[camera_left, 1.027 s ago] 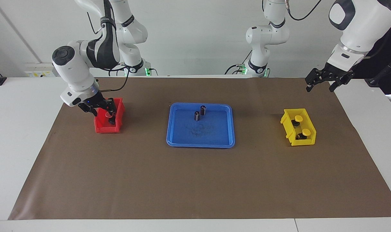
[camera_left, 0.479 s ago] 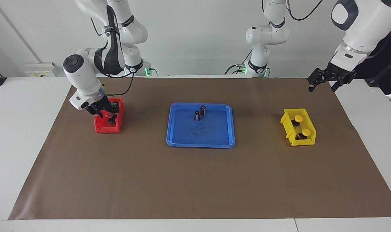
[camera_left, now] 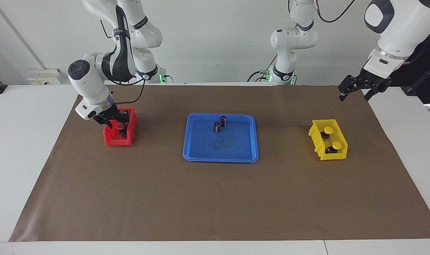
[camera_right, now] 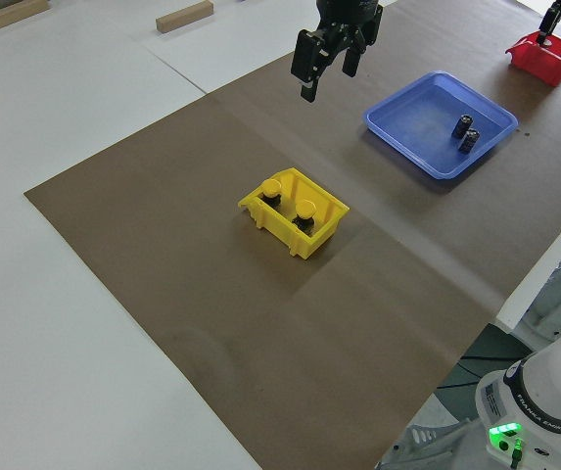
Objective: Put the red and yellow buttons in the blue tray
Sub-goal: 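Reach the right gripper down into the red holder, then grasp a red button in the holder with the right gripper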
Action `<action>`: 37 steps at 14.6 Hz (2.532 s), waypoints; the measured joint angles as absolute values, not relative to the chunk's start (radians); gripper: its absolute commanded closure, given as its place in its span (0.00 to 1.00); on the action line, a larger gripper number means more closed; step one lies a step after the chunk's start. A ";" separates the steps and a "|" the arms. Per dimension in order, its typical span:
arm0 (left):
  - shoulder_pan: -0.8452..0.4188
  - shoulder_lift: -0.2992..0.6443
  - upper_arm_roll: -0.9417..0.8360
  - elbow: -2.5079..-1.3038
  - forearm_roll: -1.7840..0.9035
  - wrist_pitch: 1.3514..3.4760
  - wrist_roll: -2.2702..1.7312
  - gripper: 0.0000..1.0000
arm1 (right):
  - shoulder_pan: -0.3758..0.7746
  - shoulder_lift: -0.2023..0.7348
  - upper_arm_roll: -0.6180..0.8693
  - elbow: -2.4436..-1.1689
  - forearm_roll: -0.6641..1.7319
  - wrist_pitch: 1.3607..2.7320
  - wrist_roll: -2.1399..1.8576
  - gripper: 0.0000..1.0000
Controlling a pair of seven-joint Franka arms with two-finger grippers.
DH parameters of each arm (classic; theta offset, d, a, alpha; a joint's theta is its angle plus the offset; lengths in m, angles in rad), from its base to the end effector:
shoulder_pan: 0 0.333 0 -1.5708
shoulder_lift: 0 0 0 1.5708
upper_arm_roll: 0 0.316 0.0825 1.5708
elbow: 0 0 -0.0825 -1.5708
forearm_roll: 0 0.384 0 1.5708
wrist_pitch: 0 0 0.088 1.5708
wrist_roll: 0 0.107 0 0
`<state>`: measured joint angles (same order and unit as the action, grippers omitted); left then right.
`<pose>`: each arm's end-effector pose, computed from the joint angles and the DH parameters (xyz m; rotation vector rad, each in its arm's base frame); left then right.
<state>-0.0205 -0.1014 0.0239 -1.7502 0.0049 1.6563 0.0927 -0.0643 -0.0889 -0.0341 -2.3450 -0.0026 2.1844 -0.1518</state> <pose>0.5282 0.0029 0.6017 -3.1356 0.1409 -0.0115 0.4814 -0.0476 0.3629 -3.1285 -0.0864 0.1113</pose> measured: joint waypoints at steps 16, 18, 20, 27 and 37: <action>-0.020 -0.101 0.024 -1.752 0.005 1.656 0.093 0.00 | -0.064 -0.111 -0.032 -2.409 -0.002 2.254 -0.162 0.39; -0.020 -0.101 0.024 -1.752 0.005 1.656 0.093 0.00 | -0.064 -0.111 -0.032 -2.410 -0.002 2.255 -0.163 0.41; -0.020 -0.102 0.024 -1.752 0.005 1.656 0.093 0.00 | -0.064 -0.111 -0.032 -2.412 -0.002 2.255 -0.164 0.44; -0.020 -0.102 0.024 -1.752 0.005 1.657 0.093 0.00 | -0.063 -0.111 -0.032 -2.415 -0.002 2.255 -0.167 0.45; -0.020 -0.102 0.024 -1.753 0.005 1.664 0.093 0.00 | -0.048 -0.113 -0.028 -2.415 -0.002 2.269 -0.169 0.72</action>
<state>-0.0201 -0.1021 0.0240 -1.7529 0.0049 1.6637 0.0927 -0.0478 -0.1135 -0.0280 -2.4146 -0.0024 2.2691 -0.1687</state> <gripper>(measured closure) 0.000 0.586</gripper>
